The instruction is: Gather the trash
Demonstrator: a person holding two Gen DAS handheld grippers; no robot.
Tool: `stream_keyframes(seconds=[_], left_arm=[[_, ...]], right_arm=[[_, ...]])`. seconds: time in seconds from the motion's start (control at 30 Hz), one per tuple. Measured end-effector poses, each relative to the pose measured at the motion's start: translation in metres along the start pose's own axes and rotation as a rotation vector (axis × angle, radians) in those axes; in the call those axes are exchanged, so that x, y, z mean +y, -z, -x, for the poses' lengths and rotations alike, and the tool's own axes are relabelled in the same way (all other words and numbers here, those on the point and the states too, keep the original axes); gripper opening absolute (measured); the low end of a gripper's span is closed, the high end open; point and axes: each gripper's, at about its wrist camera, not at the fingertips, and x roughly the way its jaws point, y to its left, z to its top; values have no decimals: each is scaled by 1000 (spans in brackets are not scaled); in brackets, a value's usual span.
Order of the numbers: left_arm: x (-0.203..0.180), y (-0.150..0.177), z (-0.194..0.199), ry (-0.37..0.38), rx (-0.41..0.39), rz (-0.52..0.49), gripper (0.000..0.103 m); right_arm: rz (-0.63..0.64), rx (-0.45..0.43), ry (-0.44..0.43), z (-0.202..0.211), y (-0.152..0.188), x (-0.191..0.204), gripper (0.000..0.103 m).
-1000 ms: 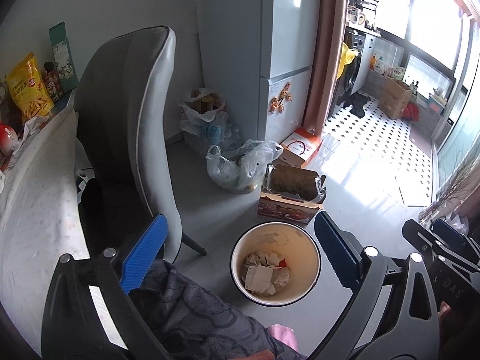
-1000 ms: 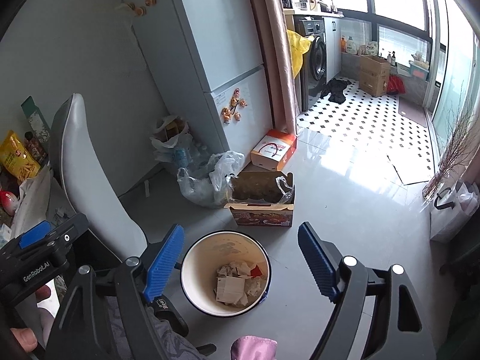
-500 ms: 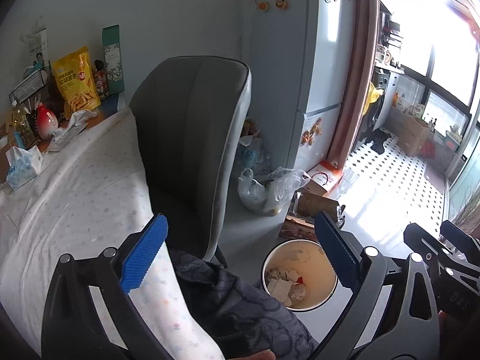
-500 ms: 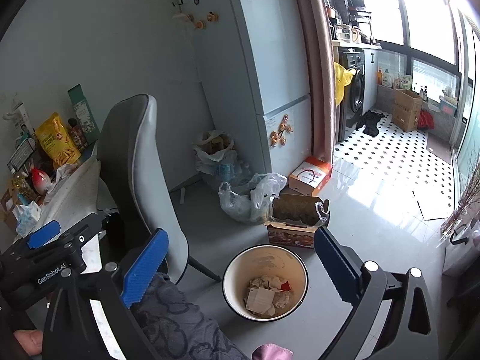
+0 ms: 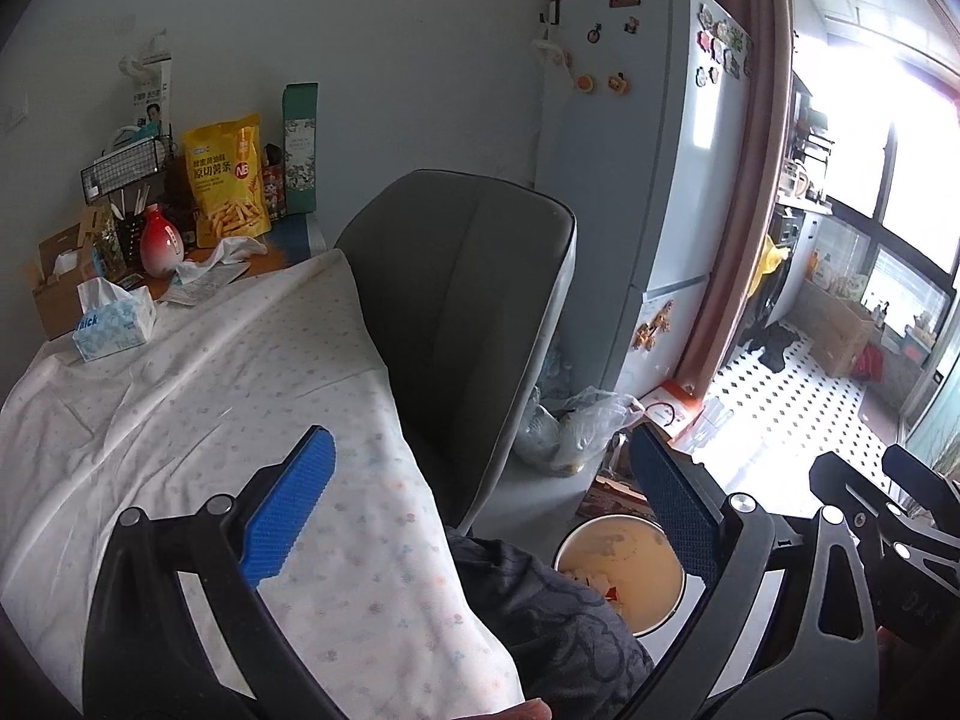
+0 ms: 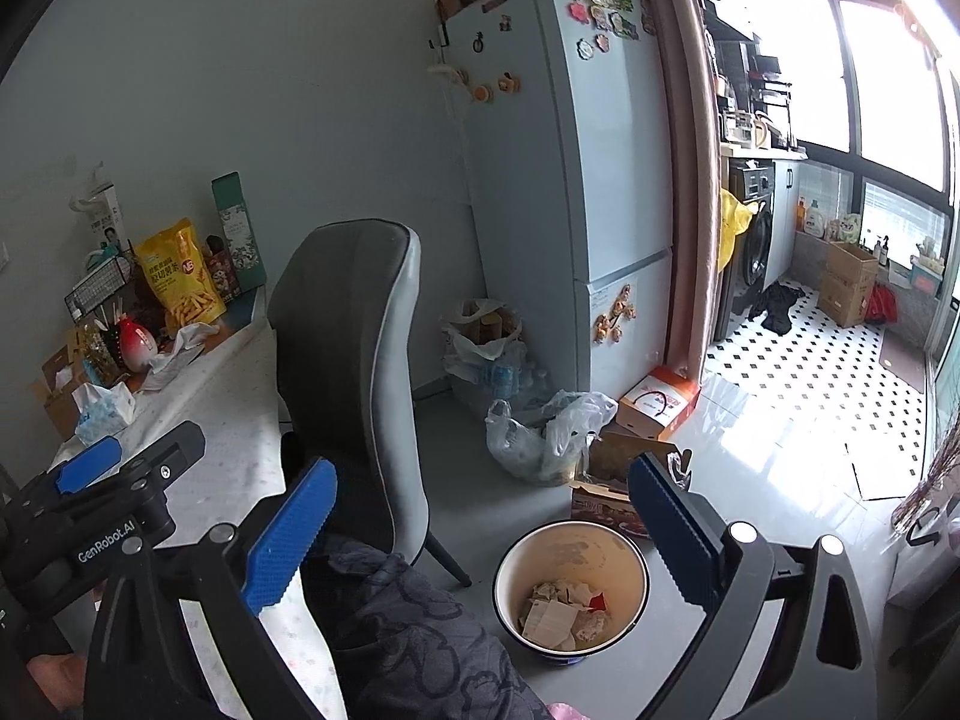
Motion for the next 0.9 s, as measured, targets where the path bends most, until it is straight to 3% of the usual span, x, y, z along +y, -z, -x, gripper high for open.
stream_keyframes(seconds=[0.9], left_arm=[[46, 27, 131, -147, -165, 36, 97]], right_arm=[[87, -148, -152, 106, 12, 52, 96]])
